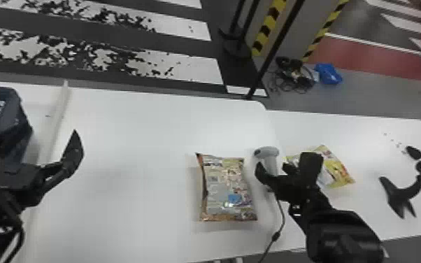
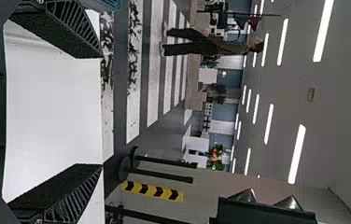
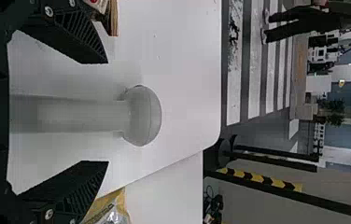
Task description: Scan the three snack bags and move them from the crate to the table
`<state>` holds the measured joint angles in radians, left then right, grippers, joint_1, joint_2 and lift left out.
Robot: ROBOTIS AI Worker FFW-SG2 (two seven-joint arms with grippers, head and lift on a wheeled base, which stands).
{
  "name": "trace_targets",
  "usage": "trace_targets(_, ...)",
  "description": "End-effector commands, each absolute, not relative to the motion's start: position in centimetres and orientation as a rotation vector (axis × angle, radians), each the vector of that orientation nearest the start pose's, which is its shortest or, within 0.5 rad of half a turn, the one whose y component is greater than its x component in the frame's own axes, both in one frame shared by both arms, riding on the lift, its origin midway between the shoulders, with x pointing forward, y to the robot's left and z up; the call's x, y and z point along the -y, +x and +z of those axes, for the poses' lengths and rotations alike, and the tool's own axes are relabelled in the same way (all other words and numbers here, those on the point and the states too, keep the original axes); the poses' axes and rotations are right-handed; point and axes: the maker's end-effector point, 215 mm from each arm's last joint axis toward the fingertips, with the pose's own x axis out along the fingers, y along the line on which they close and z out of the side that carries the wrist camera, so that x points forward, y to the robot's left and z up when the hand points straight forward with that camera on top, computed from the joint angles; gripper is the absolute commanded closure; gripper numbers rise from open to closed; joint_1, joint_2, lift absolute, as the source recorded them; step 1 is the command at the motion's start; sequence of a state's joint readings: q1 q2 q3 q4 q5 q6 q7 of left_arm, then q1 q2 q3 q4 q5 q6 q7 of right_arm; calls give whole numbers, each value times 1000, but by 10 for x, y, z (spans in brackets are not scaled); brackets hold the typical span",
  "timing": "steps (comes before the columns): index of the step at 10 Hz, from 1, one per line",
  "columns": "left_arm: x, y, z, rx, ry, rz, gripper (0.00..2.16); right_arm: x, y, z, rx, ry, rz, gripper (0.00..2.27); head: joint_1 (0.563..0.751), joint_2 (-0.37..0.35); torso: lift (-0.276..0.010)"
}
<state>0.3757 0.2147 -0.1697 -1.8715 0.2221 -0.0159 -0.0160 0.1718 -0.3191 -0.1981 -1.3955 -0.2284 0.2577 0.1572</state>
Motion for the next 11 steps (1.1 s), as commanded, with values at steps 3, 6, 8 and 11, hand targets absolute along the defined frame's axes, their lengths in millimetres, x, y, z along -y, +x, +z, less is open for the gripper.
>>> trace_targets(3,-164,465,-385,-103,-75,-238,26,428,466,-563,-631,-28,-1,2236,695,-312,-62)
trace_targets(6,-159,464,-385,-103,-78,-245,26,423,455,-549,-595,-35,-14,2236,695,-307,-62)
trace_targets(8,-161,465,-384,-101,-74,-245,26,417,447,-526,-537,-30,-41,2236,695,-313,-62)
trace_targets(11,-165,466,-386,-104,-69,-239,26,395,407,-467,-435,56,-37,2236,695,-306,-62)
